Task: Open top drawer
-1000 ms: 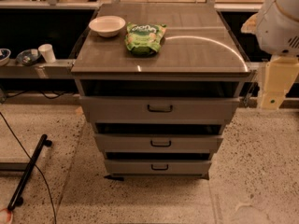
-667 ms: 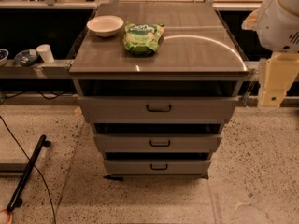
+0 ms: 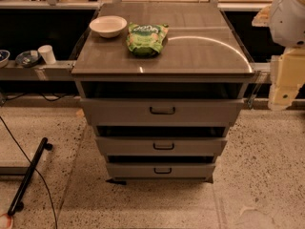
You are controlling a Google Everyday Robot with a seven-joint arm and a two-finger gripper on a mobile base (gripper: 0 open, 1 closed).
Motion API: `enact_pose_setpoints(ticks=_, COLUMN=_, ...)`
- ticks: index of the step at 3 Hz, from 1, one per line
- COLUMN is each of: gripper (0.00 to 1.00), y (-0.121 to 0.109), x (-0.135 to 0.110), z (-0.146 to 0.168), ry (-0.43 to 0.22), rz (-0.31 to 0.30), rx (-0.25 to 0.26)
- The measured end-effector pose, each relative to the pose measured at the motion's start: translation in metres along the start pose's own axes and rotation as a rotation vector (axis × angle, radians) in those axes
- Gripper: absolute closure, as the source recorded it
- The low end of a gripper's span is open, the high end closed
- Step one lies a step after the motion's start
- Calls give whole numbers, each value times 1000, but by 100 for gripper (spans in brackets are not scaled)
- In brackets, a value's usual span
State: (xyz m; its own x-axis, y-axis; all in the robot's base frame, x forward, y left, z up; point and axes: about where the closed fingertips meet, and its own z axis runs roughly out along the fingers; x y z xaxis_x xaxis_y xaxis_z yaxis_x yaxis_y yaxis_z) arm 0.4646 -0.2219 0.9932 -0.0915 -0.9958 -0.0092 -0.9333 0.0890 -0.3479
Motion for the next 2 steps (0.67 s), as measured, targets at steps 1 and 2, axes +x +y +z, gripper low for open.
enact_pose_setpoints(ticks=1, gripper=0, y=-1, x=-1, z=0, ry=-9, rz=-9, rx=-8)
enact_pose_setpoints(ticks=2, gripper=0, y=-3, x=0, z=-3, ry=-10, rz=-8, rx=-9)
